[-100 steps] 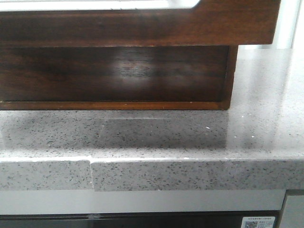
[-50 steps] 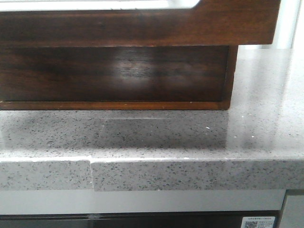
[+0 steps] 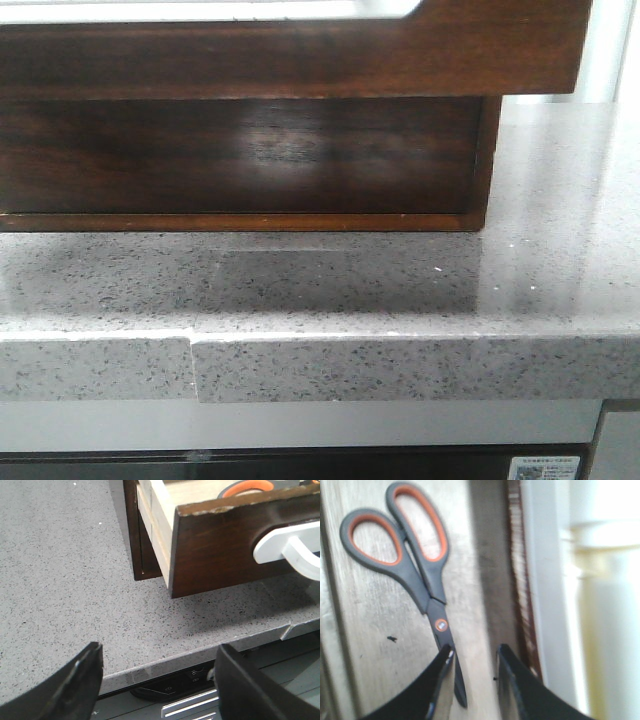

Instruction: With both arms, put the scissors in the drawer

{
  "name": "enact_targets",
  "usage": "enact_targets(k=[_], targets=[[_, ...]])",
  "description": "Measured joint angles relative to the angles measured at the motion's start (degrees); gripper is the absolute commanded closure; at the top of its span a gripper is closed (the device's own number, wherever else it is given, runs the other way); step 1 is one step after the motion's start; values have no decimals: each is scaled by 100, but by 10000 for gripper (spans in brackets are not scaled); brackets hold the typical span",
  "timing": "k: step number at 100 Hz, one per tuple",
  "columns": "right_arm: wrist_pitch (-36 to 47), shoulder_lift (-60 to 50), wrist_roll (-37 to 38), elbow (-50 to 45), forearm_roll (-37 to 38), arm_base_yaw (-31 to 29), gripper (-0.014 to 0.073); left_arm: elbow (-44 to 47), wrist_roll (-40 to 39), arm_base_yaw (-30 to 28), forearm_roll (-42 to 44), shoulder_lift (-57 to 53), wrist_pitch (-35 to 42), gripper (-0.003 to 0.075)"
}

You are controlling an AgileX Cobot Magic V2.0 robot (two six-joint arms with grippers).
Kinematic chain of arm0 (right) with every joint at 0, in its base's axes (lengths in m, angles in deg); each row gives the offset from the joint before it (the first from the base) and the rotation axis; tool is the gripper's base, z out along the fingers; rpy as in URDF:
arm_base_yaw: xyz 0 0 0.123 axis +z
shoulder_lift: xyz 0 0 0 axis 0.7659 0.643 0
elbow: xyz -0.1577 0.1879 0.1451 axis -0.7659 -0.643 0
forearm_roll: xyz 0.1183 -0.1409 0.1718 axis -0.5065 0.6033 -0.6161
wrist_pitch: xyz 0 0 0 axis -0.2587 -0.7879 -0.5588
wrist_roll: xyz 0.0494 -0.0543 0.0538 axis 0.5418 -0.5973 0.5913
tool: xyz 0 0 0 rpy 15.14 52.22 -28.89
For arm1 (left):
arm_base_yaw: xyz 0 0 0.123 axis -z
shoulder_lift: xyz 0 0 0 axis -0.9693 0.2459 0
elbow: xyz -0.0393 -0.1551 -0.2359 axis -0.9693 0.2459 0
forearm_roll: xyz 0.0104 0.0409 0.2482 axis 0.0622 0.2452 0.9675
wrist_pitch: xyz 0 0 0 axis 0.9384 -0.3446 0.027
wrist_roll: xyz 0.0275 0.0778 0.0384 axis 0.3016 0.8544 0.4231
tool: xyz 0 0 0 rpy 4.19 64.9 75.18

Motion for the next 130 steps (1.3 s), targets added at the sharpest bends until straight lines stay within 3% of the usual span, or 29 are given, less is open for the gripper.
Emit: enact_targets(k=[16, 28, 40, 52, 66, 89, 111, 118, 130], targets=[[0, -828, 994, -109, -20, -501, 403, 0, 0, 0, 0, 0, 0, 281], [0, -1514, 1664, -663, -210, -1441, 403, 0, 0, 0, 0, 0, 0, 281], [172, -2268, 1955, -1769, -576, -2446, 403, 0, 0, 0, 0, 0, 0, 281], [919, -3135, 2101, -3134, -872, -3360, 403, 0, 0, 0, 0, 0, 13, 281], [1864, -4082, 2455, -4776, -960, -4033, 403, 0, 0, 0, 0, 0, 53, 281], [2573, -5195, 2668, -6709, -1428, -4210, 403, 0, 0, 0, 0, 0, 62, 281], [2690, -5495, 2689, -7192, -1526, -4210, 407, 0, 0, 0, 0, 0, 65, 288], [2699, -5495, 2689, -7207, -1526, -4210, 421, 0, 0, 0, 0, 0, 65, 328], [2703, -5495, 2689, -7225, -1526, -4210, 533, 0, 0, 0, 0, 0, 65, 449]])
